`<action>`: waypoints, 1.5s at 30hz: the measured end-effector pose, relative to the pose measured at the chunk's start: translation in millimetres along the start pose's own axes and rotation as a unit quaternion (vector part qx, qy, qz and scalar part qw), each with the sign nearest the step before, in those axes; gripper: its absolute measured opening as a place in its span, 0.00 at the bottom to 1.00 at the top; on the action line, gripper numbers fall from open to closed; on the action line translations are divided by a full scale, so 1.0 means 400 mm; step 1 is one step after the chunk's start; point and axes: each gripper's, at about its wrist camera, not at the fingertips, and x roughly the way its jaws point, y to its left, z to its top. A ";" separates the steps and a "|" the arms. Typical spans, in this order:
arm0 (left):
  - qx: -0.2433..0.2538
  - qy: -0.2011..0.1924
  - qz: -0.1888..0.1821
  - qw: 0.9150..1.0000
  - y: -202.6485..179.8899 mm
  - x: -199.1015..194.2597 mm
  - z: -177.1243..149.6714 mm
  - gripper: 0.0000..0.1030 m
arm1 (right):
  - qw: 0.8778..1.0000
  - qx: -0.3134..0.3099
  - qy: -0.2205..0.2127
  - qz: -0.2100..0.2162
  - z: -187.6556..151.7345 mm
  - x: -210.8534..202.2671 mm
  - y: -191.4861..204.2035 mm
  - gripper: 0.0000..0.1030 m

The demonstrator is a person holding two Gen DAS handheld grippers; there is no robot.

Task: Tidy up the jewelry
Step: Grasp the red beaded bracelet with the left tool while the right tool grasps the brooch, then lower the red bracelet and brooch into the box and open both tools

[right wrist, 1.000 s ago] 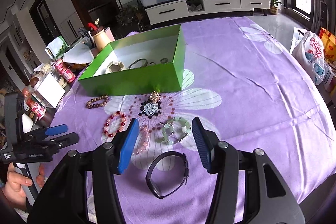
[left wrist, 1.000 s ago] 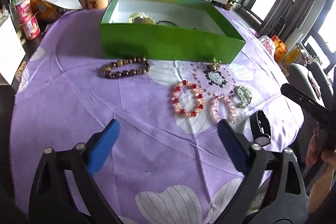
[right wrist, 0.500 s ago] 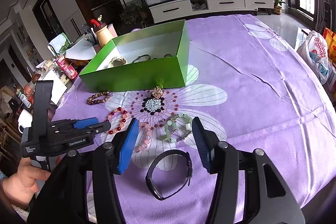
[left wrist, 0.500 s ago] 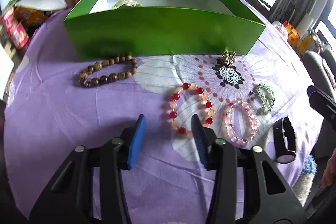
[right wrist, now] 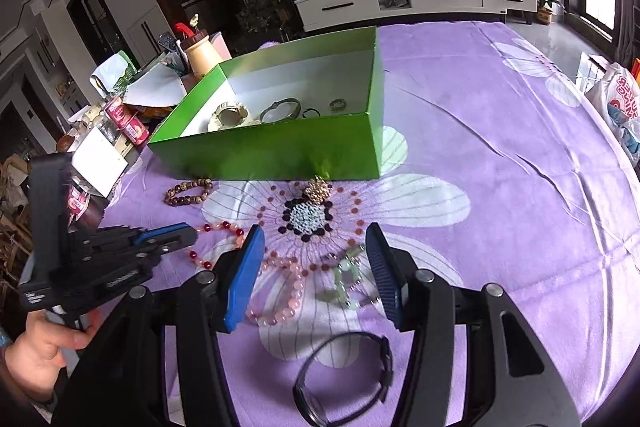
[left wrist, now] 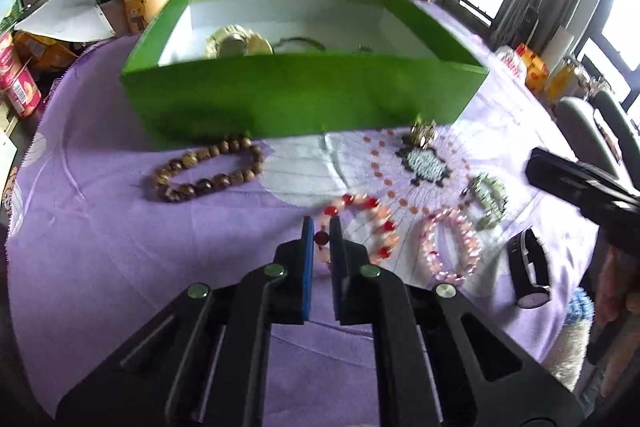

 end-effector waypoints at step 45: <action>-0.045 -0.075 -0.048 0.995 0.075 -0.176 0.143 0.07 | 0.998 -0.054 -0.024 0.012 0.137 0.009 0.096 0.23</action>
